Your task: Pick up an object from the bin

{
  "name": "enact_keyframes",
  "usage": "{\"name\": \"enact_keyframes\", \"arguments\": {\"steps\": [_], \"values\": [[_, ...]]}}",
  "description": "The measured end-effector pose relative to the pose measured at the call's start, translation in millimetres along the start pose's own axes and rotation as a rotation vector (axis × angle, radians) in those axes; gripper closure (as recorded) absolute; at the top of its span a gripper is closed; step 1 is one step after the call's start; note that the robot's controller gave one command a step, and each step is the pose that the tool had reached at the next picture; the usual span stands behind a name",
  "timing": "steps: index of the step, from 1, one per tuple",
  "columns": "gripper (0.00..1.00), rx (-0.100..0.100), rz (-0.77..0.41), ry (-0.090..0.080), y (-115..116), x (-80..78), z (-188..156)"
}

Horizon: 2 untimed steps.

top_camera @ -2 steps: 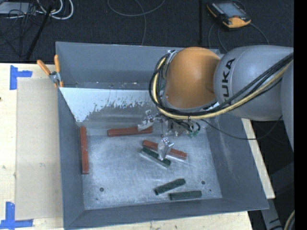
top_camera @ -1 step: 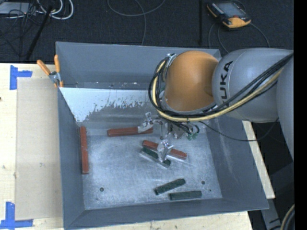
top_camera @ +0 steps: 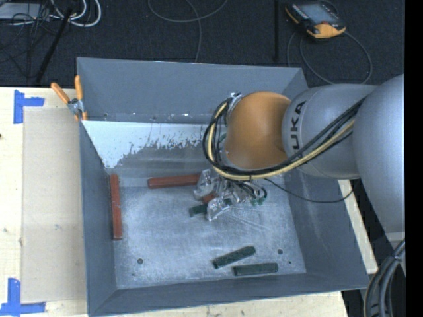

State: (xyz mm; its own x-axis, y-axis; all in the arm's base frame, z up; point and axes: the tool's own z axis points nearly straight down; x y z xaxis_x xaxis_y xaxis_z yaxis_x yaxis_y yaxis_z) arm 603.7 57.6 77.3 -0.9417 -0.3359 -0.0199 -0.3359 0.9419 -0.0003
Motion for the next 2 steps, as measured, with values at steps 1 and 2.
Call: {"name": "enact_keyframes", "arguments": {"steps": [1,2], "values": [[1.00,0.000,0.000,0.000,-0.1,0.0,0.0],[1.00,0.002,-0.038,0.010,0.8,-14.1,-184.4]]}}
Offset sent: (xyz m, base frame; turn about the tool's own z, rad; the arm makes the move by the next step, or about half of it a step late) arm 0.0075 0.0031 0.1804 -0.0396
